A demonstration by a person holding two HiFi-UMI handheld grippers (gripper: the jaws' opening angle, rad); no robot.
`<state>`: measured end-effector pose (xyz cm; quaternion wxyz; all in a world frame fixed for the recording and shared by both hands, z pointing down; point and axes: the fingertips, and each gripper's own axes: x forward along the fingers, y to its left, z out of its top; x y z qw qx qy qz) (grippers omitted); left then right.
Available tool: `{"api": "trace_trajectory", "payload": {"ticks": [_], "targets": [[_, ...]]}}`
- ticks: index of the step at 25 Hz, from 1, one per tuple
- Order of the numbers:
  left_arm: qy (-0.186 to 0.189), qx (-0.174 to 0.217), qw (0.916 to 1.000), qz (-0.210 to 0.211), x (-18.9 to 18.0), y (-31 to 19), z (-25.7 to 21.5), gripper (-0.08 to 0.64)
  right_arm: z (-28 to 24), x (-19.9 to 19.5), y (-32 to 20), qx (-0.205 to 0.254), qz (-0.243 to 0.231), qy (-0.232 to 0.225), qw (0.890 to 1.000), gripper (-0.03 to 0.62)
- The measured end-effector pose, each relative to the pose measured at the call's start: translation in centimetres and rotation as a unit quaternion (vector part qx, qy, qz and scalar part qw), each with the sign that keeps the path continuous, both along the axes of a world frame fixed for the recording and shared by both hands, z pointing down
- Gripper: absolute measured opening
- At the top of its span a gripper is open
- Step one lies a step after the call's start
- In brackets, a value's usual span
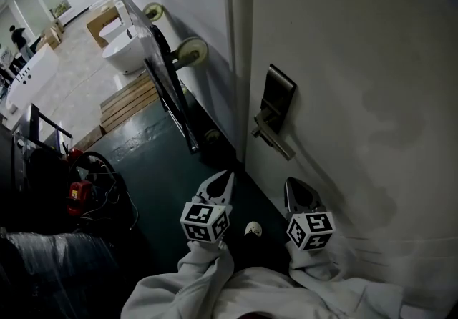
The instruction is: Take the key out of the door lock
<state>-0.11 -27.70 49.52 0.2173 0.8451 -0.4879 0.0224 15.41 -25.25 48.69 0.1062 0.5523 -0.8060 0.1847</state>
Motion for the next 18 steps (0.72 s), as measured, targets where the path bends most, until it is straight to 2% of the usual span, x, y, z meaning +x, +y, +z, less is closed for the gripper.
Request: {"api": "trace_trajectory", "payload": {"ticks": [10, 18], "targets": [[0.011, -0.005, 0.9999, 0.008, 0.1, -2.2, 0.8, 0.018, 0.8, 1.1, -1.0, -0.002, 0.031, 0.001, 1.000, 0.052], [0.046, -0.017, 0.9973, 0.054, 1.0, -4.5, -0.2, 0.018, -0.2, 1.6, -1.8, 0.001, 0.075, 0.006, 0.997, 0.052]]}}
